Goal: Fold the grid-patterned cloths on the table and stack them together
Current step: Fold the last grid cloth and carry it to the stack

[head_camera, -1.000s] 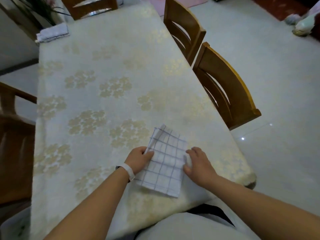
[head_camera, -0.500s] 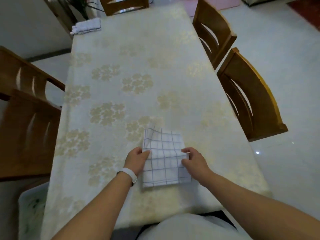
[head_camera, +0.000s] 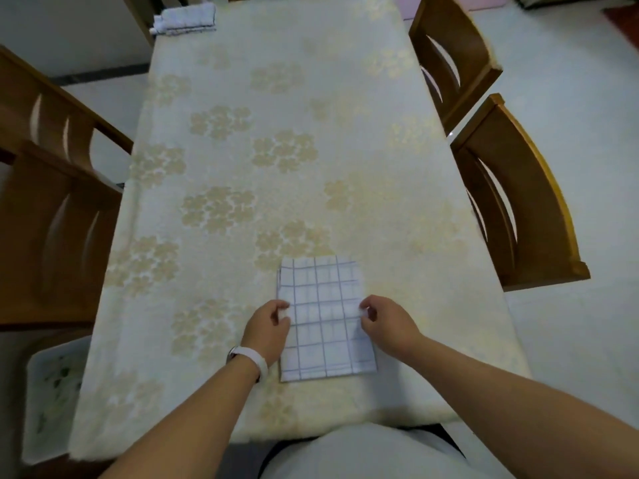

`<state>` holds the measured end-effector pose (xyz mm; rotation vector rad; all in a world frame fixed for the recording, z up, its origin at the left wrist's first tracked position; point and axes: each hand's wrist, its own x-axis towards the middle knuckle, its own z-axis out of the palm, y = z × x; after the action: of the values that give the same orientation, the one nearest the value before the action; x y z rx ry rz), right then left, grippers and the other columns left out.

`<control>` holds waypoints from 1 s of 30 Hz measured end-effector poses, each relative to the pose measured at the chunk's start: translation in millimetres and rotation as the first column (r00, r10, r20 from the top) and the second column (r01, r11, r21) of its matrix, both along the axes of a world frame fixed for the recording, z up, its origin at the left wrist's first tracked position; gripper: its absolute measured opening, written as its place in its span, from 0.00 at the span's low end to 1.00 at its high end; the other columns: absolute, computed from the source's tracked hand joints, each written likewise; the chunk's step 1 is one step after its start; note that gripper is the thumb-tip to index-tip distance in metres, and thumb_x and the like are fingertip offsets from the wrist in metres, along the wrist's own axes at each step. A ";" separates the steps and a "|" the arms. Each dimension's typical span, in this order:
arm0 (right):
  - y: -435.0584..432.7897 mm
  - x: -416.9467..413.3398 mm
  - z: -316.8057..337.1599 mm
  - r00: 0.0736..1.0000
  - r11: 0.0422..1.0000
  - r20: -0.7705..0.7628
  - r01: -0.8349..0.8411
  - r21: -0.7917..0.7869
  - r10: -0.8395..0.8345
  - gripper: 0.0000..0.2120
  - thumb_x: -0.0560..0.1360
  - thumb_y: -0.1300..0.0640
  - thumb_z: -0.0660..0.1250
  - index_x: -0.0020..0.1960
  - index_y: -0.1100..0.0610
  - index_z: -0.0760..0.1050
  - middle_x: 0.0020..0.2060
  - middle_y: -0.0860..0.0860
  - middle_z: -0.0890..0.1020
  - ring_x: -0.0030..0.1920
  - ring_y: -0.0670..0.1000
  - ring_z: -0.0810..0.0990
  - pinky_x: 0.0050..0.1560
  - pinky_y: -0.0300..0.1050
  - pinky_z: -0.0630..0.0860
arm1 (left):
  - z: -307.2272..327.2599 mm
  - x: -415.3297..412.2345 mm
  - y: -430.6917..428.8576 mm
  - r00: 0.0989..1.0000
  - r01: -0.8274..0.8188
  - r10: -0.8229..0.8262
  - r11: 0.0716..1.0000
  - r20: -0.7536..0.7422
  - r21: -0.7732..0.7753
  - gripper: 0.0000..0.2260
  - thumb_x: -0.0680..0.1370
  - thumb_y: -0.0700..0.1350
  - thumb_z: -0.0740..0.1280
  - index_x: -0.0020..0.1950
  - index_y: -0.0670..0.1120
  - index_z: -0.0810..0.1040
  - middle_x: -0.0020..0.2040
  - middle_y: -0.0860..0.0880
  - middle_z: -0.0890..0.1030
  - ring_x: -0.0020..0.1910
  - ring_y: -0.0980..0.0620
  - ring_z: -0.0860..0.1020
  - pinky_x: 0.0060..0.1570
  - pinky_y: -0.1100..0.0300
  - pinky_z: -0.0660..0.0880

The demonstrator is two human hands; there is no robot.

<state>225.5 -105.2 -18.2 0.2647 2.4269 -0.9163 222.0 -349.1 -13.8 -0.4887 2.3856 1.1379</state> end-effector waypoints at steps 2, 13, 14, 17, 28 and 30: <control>-1.5 -4.1 1.2 1.000 1.000 -0.015 -0.007 0.030 0.007 0.13 0.76 0.54 0.65 0.60 0.56 0.75 0.50 0.52 0.77 0.48 0.53 0.77 0.47 0.43 0.71 | 0.0 -5.1 -1.0 1.000 -0.007 0.007 1.000 -0.003 -0.015 0.16 0.77 0.45 0.66 0.64 0.51 0.72 0.52 0.47 0.78 0.46 0.50 0.77 0.45 0.59 0.76; -13.9 -84.2 3.9 0.875 0.841 -0.102 -0.414 0.349 0.473 0.33 0.75 0.47 0.67 0.75 0.55 0.58 0.70 0.56 0.65 0.66 0.59 0.66 0.60 0.54 0.71 | -6.5 -109.5 3.0 0.907 0.408 -0.415 0.817 0.076 -0.408 0.30 0.74 0.55 0.68 0.73 0.50 0.63 0.69 0.45 0.66 0.66 0.44 0.67 0.63 0.49 0.70; -15.8 -92.2 2.9 0.854 0.808 -0.074 -0.455 0.375 0.515 0.35 0.74 0.46 0.68 0.75 0.55 0.58 0.70 0.56 0.64 0.66 0.59 0.66 0.60 0.54 0.71 | -7.1 -118.1 4.0 0.879 0.463 -0.464 0.783 0.105 -0.416 0.29 0.73 0.55 0.69 0.71 0.50 0.64 0.68 0.46 0.66 0.65 0.44 0.68 0.62 0.49 0.71; -21.3 -109.9 0.5 0.798 0.727 -0.034 -0.528 0.439 0.601 0.33 0.71 0.44 0.71 0.69 0.55 0.63 0.64 0.57 0.67 0.63 0.59 0.68 0.57 0.54 0.71 | -6.1 -137.1 7.3 0.772 0.621 -0.605 0.652 0.195 -0.435 0.24 0.71 0.55 0.71 0.64 0.50 0.69 0.62 0.46 0.71 0.60 0.44 0.71 0.56 0.49 0.73; -39.5 -123.4 4.9 0.857 0.787 0.120 -0.509 0.348 0.502 0.18 0.73 0.57 0.67 0.60 0.58 0.65 0.55 0.58 0.73 0.55 0.61 0.75 0.46 0.49 0.68 | 4.0 -138.6 26.5 0.560 0.816 -0.722 0.396 0.407 -0.420 0.12 0.76 0.51 0.67 0.50 0.42 0.75 0.52 0.43 0.78 0.48 0.44 0.77 0.40 0.57 0.72; -39.5 -122.2 6.2 0.848 0.779 0.130 -0.524 0.344 0.513 0.16 0.74 0.59 0.65 0.60 0.58 0.67 0.54 0.57 0.73 0.54 0.60 0.75 0.46 0.49 0.69 | 5.9 -133.6 23.8 0.574 0.805 -0.739 0.432 0.352 -0.406 0.08 0.76 0.49 0.67 0.45 0.46 0.72 0.47 0.45 0.76 0.44 0.45 0.75 0.39 0.58 0.70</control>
<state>103.3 -144.7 -12.0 -0.2616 2.4324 -0.2038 88.4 -325.4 -7.8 0.4074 2.3215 -0.0045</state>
